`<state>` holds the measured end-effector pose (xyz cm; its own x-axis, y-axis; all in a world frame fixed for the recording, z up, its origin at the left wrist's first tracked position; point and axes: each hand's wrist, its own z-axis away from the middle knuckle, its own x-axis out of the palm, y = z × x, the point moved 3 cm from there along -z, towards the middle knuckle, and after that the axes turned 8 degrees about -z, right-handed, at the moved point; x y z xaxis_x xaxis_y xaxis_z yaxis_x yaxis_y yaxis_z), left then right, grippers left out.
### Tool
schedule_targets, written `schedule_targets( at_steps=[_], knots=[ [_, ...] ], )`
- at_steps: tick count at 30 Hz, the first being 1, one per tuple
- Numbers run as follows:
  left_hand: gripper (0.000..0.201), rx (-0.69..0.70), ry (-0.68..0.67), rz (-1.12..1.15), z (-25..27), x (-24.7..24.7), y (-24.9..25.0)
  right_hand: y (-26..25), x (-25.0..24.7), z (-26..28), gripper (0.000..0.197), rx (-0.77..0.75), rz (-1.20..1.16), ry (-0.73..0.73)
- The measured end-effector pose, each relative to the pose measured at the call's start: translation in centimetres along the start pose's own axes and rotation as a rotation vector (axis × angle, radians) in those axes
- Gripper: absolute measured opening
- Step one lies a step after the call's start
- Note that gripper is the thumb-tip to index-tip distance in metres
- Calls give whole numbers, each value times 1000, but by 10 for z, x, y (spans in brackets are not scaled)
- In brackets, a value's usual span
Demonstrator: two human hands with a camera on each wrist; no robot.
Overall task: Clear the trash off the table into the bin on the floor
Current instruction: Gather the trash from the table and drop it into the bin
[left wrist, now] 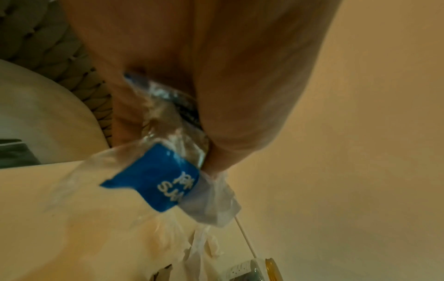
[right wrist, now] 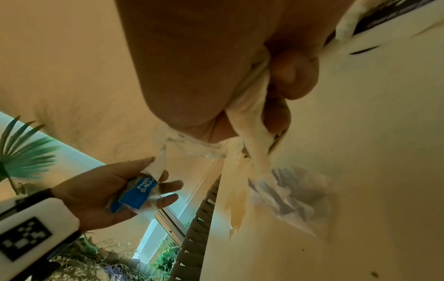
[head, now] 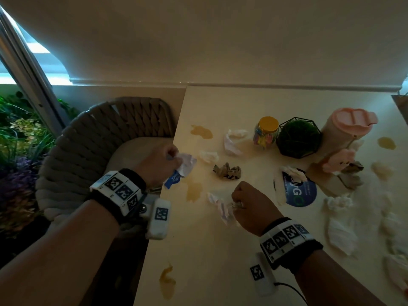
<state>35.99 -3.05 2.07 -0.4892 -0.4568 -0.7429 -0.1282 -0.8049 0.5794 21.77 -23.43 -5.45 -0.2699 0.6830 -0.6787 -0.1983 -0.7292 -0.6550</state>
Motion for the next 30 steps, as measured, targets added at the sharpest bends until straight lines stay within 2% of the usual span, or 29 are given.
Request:
schedule_targets(
  at_steps=[2,4,6,8,10,13,14,17,20,23,25,27,30],
  knots=[
    [7,88,-62,72,1,6,12,3,1,2,15,26,-58,11],
    [18,216,-164,79,5,19,28,7,3,4,16,71,-161,35],
    [23,324,-290,71,15,36,47,7,7,4,24,80,-288,35],
    [24,383,-412,38,24,54,58,7,9,1,31,60,-427,15],
    [23,406,-441,-26,26,65,58,8,6,1,26,32,-423,30],
    [23,332,-306,-24,10,62,44,9,-4,4,37,-134,-353,170],
    [24,294,-245,-34,2,59,39,11,-5,3,36,-147,-330,183],
    [27,169,-96,-98,-24,52,29,20,1,-3,40,-85,-225,185],
    [39,81,-21,-109,-50,50,29,14,5,-3,42,20,-163,86],
    [52,71,-59,-182,-75,55,28,6,6,1,28,103,-160,16],
    [60,56,-143,-244,-90,62,23,-1,7,2,26,133,-180,55],
    [65,45,-219,-344,-101,68,18,-6,10,-3,44,154,-107,89],
    [63,61,-267,-471,-112,77,14,-8,23,-18,60,167,53,8]
  ],
)
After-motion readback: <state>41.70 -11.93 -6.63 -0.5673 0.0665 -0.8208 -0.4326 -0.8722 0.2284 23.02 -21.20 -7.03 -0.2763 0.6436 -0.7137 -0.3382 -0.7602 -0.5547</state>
